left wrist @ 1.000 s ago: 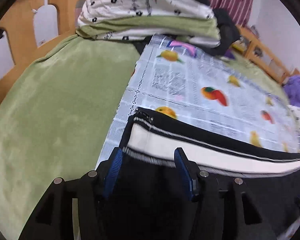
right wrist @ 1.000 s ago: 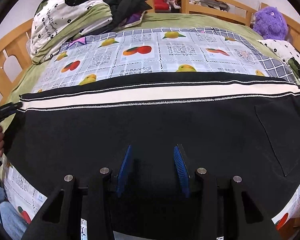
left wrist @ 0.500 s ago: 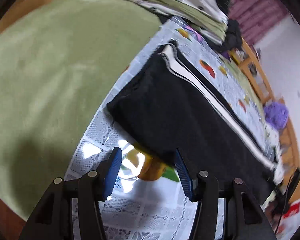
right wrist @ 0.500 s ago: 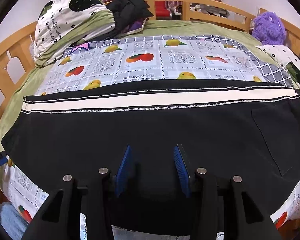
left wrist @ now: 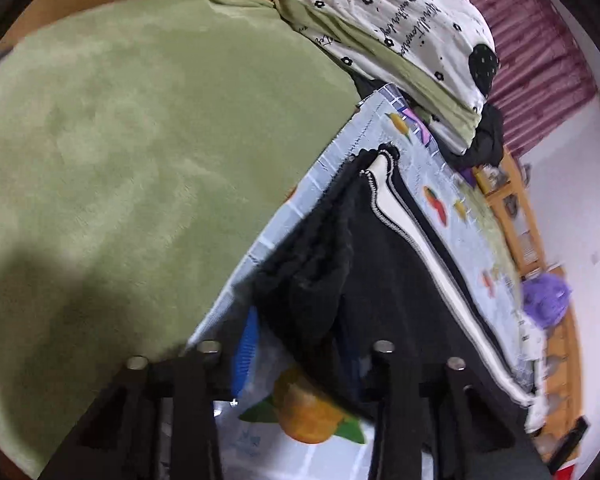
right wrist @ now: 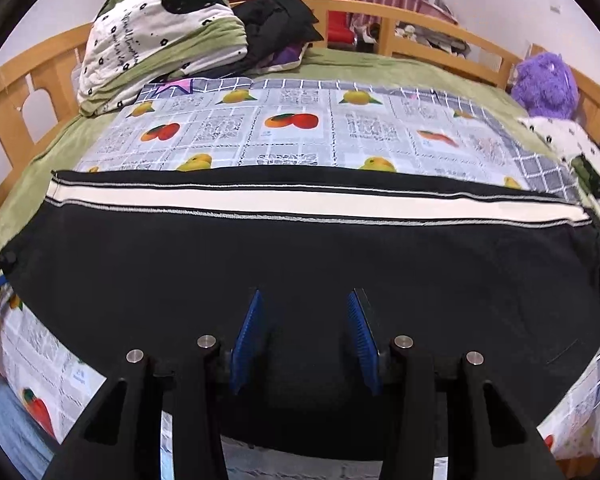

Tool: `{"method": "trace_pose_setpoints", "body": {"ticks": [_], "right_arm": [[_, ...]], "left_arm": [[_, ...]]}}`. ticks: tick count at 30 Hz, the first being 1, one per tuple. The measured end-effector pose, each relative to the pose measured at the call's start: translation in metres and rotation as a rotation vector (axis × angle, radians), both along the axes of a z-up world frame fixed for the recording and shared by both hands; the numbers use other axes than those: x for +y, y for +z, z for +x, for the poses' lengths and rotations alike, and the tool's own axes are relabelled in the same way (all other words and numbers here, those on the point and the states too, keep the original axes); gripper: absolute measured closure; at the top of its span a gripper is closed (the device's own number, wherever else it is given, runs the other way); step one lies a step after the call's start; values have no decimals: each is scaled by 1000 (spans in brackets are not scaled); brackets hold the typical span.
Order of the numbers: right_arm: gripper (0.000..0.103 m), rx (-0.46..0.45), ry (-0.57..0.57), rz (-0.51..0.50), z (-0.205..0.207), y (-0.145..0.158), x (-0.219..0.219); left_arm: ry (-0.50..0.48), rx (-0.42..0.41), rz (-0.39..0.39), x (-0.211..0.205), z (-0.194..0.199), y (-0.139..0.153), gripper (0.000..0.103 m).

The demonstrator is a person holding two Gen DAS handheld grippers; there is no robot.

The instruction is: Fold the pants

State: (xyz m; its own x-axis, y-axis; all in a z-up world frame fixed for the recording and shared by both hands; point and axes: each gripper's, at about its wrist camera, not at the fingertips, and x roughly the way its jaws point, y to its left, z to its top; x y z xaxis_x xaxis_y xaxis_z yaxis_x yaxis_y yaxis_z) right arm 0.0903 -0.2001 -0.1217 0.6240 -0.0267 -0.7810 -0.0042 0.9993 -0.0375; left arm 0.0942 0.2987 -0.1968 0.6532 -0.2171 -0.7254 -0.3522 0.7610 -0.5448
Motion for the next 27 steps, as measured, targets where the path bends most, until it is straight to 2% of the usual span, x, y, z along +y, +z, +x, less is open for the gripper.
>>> {"method": "trace_pose_setpoints", "body": {"ticks": [4,7,9,12,14,18,21,23,25,27], "right_arm": [[59,29,-22,37,-13,4,-17],[58,-9,-29,41,-27,12,-25],[57,-38,-20,24,-34,21,-30],[46,-91,-31,62,-40,41,-46],[46,-116,-45,91,-38,53,-61],[45,-192,-108,122,-38,73,-106],[45,-175,-152,171,-46,66,-144],[45,-134,-187,229,-56,50,-176],[48,-102,-251,233,-65,41,-201],[49,-115,-312,236,-73,42,-221]], "left_arm": [[-19,-46,70,-9,-4,19,82],[-47,-101,162,-31,-6,49,83],[-99,-156,211,-54,-4,74,83],[-202,-229,278,-104,2,108,84],[-272,-278,307,-144,5,127,86],[-423,-307,293,-224,11,147,89],[-547,-294,251,-284,13,144,90],[-610,-285,236,-324,12,136,90],[-656,-262,218,-358,10,120,90],[-699,-215,157,-387,8,98,90]]}}
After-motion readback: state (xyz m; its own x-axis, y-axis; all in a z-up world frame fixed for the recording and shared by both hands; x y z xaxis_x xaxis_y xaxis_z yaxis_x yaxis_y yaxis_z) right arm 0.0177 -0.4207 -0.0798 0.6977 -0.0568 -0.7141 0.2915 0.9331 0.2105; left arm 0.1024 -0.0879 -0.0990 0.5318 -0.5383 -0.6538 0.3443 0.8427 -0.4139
